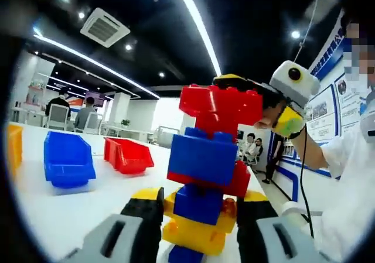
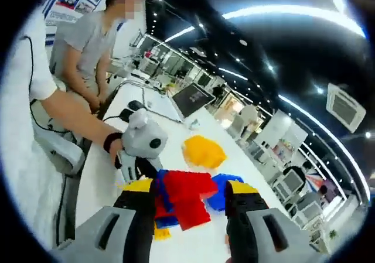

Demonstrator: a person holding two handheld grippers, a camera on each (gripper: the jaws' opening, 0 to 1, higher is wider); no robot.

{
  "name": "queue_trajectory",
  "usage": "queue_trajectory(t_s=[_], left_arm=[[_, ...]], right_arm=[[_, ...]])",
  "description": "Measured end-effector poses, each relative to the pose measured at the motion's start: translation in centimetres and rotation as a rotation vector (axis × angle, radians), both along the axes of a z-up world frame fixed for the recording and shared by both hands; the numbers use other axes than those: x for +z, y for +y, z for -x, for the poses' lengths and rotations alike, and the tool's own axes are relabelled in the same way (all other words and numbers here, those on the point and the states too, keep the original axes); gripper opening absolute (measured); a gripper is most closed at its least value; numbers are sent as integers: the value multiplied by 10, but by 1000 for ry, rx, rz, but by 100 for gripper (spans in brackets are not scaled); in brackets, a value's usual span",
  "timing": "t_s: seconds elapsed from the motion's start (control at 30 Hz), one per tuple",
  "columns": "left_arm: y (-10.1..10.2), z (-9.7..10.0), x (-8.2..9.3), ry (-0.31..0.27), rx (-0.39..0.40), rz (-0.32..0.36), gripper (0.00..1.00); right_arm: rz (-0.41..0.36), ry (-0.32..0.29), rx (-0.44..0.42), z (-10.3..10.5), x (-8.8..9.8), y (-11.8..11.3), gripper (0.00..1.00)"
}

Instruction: Take apart the toy blocks one by one and place each separated block into its matching bin, sorting the blocks by their type until all the connected pieces are disassembled and separated into the correct bins

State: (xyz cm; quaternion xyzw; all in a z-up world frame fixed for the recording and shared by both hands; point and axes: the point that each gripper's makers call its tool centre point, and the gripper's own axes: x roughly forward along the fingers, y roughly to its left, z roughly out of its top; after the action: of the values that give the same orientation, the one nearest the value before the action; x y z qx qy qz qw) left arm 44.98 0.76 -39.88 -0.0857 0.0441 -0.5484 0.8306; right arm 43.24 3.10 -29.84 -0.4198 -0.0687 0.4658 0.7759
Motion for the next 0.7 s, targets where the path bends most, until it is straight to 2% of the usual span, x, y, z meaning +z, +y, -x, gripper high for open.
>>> queue_trajectory(t_s=[0.1,0.2,0.23,0.27,0.3,0.37,0.47,0.5,0.53,0.57,0.7], left_arm=[[0,0,0,3,14,-2,50],[-1,1,0,3,9,1,50],[-2,3,0,2,5,1,50],[-3,4,0,-1,1,-1,50],[-4,5,0,-1,-1,-1,50],[-4,6,0,-1,-5,-1,50],[-5,7,0,8,-16,6,50],[-5,8,0,3,-15,5,50],[-4,7,0,-4,-13,5,49],[-4,7,0,-10,-12,4,49],[-4,7,0,-40,-11,-9,49]], right_arm=[[72,-165,9,8,-2,5,40],[122,-266,32,19,-4,11,35],[156,-305,30,17,-5,11,34],[211,-371,31,18,-6,12,33],[248,-404,31,19,-8,13,32],[293,-441,22,23,-11,14,29],[320,-441,28,28,-21,15,20],[332,-470,28,28,-19,15,19],[329,-470,28,29,-20,15,19],[330,-471,26,18,-18,12,19],[336,-512,26,19,-19,10,18]])
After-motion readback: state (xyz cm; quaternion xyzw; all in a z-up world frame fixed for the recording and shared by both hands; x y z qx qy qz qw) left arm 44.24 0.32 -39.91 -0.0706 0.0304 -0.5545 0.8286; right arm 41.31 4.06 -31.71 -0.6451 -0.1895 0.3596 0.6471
